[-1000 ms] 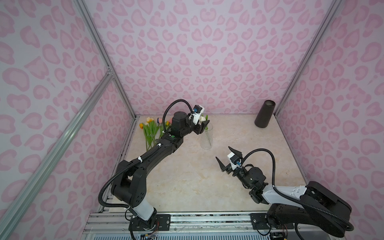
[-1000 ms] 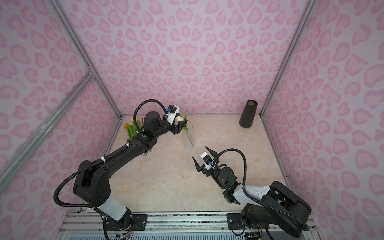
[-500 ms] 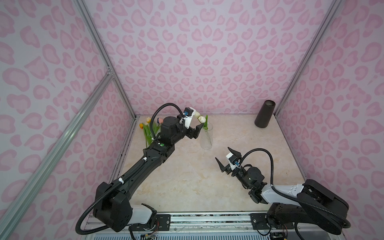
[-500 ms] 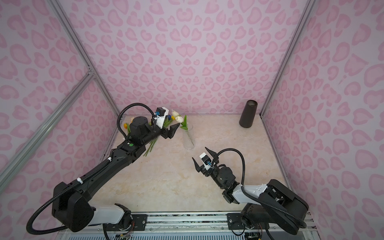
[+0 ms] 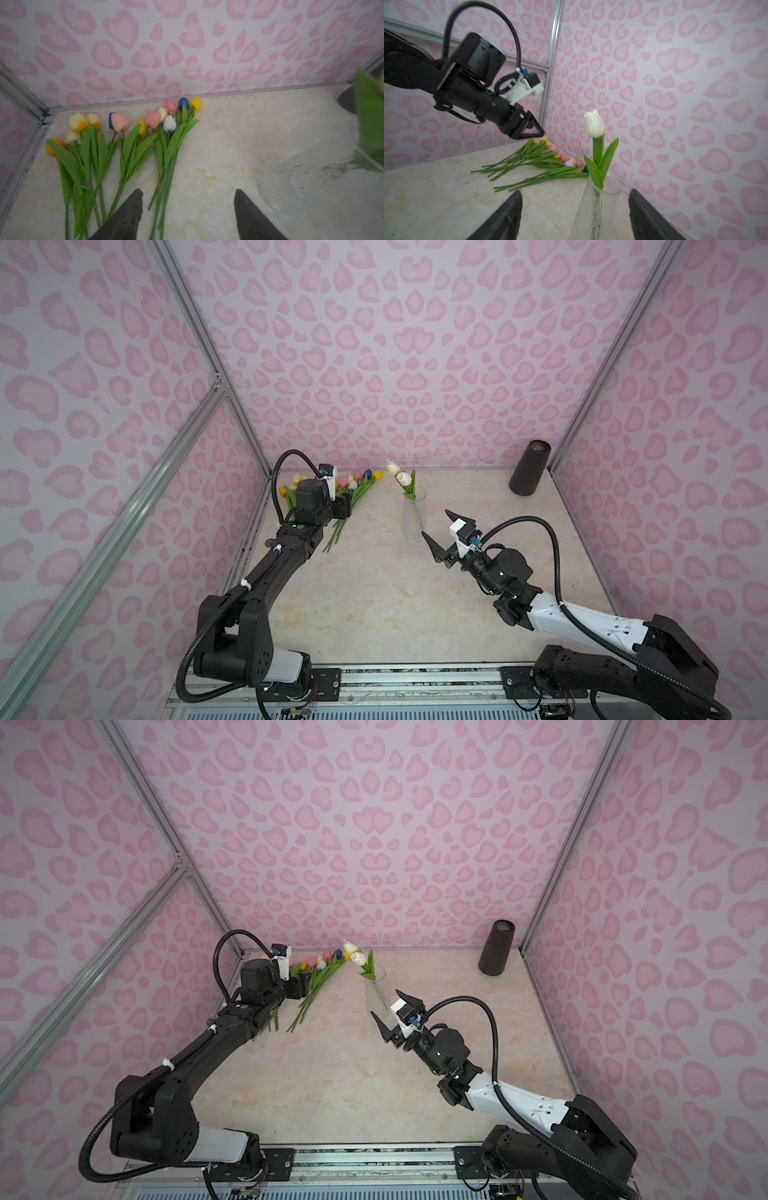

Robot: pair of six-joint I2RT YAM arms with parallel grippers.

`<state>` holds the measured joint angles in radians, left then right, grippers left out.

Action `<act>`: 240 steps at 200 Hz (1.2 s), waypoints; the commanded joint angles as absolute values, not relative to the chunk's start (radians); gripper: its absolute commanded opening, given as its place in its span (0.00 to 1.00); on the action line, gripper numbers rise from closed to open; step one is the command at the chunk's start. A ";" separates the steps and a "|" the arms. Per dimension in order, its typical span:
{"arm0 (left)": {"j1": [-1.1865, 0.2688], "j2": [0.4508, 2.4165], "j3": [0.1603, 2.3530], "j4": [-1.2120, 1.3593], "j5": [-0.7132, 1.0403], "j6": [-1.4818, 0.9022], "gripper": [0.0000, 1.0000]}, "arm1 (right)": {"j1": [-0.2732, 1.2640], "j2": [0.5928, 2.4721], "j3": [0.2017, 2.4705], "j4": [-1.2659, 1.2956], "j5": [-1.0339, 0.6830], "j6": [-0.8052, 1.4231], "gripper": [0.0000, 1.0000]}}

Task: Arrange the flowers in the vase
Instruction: 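Lower the open left gripper onto the pile stems while the right gripper advances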

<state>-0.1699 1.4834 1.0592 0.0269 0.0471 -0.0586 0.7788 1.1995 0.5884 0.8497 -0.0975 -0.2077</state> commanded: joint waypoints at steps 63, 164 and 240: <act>-0.163 1.829 1.292 -0.356 -0.072 -0.051 0.43 | 0.824 1.479 0.772 0.684 -0.209 0.029 0.53; -0.157 2.105 1.551 -0.510 -0.064 -0.007 0.32 | 0.904 1.511 0.775 0.752 -0.209 -0.047 0.60; -0.155 2.155 1.590 -0.523 -0.051 0.006 0.16 | 0.932 1.469 0.720 0.796 -0.169 -0.081 0.64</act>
<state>-0.1562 2.1471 1.5818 -0.4995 -0.0597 -0.0063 0.9260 1.4841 0.7456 0.7380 -0.1909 -0.0647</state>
